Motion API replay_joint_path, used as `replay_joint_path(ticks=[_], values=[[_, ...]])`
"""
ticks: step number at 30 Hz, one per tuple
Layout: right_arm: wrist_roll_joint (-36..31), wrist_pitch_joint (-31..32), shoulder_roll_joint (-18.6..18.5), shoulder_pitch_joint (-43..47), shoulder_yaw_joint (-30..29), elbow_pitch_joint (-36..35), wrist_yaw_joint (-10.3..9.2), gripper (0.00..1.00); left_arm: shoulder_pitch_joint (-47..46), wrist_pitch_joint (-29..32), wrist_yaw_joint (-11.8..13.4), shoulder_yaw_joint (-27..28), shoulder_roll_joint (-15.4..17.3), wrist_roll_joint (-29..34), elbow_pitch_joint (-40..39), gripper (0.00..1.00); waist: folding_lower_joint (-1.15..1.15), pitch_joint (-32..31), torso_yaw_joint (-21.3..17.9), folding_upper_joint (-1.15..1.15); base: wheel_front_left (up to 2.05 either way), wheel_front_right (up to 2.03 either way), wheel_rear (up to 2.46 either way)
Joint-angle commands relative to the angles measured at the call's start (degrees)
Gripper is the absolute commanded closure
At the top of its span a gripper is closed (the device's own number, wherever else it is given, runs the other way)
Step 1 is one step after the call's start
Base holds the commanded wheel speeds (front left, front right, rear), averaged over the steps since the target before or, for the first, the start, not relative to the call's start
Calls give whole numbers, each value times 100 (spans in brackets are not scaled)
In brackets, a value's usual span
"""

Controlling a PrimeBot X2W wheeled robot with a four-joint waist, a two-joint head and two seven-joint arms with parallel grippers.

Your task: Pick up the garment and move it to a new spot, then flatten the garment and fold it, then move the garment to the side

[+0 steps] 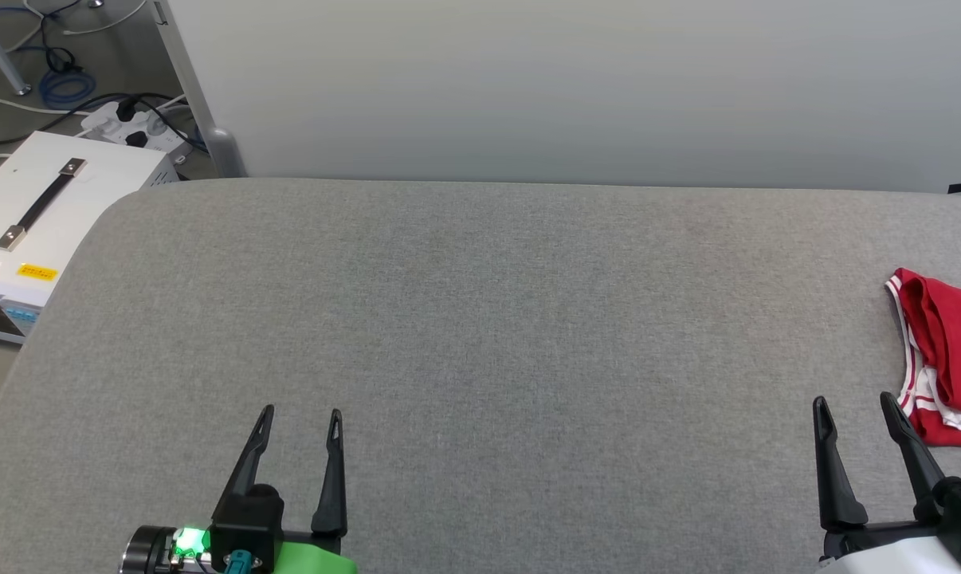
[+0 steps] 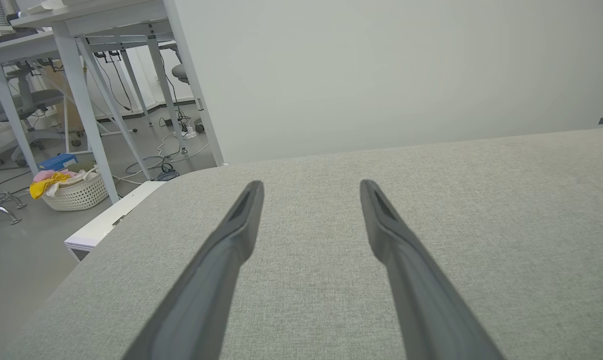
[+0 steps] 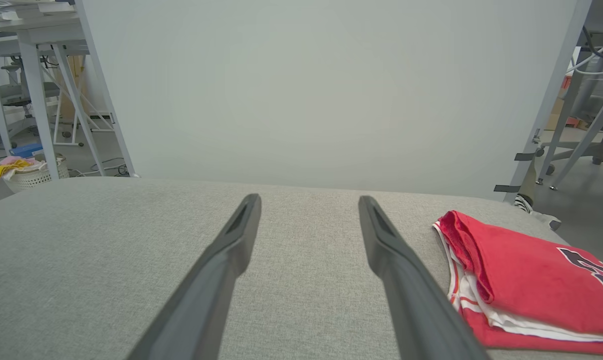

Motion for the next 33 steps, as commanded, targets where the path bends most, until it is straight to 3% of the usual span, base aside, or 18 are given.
replay_joint_path(ticks=[1,2,33], values=[[-49,-36,28,63,0,-32,-3,0,84,-34,-34,20,-33,-26,-3,0,0,3,-6,0,0,0,0],[0,3,14,11,1,1,1,100,8,4,-4,2,-4,1,1,100,0,2,-6,0,0,0,0],[-158,335,61,-213,77,126,0,100,-145,326,-129,211,-122,59,-2,100,0,9,-74,0,0,0,0]])
